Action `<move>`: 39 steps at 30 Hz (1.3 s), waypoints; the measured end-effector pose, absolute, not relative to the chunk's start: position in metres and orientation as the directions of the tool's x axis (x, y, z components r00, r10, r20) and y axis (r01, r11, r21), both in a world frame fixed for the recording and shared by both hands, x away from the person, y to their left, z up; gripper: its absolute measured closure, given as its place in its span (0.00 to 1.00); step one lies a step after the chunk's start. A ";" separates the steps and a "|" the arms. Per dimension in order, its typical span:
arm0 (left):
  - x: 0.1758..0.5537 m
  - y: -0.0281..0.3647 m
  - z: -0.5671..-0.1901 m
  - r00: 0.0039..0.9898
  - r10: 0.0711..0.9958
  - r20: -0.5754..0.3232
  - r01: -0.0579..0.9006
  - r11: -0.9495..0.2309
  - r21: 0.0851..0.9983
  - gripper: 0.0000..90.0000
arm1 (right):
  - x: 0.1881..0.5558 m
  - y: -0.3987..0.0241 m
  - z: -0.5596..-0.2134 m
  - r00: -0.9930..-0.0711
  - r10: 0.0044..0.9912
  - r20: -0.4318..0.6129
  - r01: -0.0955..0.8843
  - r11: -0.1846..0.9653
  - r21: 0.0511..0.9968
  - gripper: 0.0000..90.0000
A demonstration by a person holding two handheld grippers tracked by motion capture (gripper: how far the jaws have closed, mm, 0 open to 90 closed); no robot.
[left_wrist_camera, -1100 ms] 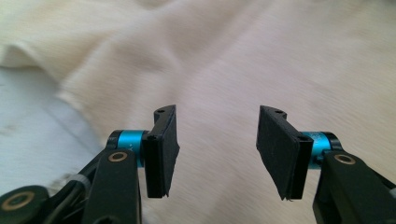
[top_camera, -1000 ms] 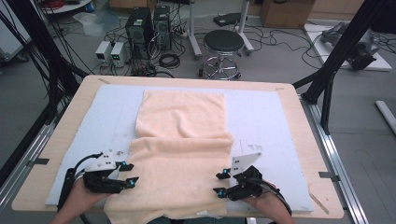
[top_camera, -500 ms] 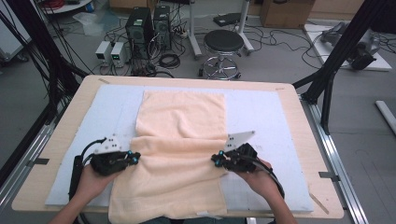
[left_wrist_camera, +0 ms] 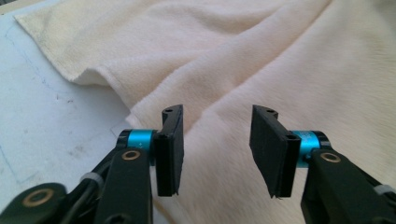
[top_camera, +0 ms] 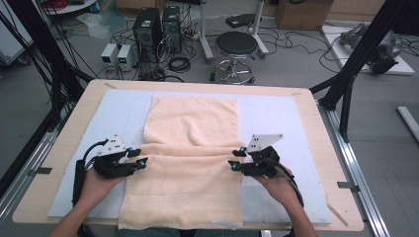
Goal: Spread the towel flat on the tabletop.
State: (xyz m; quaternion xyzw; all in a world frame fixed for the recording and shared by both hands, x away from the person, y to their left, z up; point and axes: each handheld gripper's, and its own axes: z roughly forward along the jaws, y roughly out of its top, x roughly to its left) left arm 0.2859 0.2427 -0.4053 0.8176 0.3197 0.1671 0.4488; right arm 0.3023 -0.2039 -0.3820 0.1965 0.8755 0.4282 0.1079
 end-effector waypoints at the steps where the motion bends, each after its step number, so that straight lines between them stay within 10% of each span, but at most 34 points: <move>1: 0.281 0.244 -0.405 0.755 0.656 -0.012 0.361 -0.401 0.842 0.60 | 0.296 -0.203 -0.385 -0.910 0.413 -0.029 0.236 0.574 0.784 0.65; 8: 0.264 0.236 -0.429 0.851 0.522 -0.055 0.366 -0.516 0.774 0.60 | 0.279 -0.195 -0.429 -0.939 0.345 0.014 0.258 0.672 0.694 0.65; 11: 0.262 0.232 -0.442 0.866 0.498 -0.047 0.356 -0.547 0.758 0.63 | 0.279 -0.192 -0.436 -0.946 0.325 0.020 0.251 0.688 0.681 0.82; 14: 0.260 0.230 -0.440 0.873 0.483 -0.076 0.371 -0.553 0.746 0.92 | 0.278 -0.192 -0.434 -0.951 0.308 0.027 0.244 0.696 0.676 0.95; 18: 0.242 0.228 -0.428 0.894 0.445 -0.054 0.328 -0.567 0.755 0.94 | 0.266 -0.196 -0.427 -0.957 0.285 0.055 0.244 0.688 0.683 0.96; 28: 0.174 0.245 -0.389 0.912 0.404 -0.073 0.277 -0.474 0.836 0.89 | 0.188 -0.213 -0.379 -0.976 0.209 0.059 0.178 0.613 0.770 0.84; 39: 0.241 0.226 -0.425 0.887 0.460 -0.025 0.311 -0.559 0.768 0.62 | 0.256 -0.190 -0.410 -0.954 0.298 0.024 0.225 0.661 0.715 0.63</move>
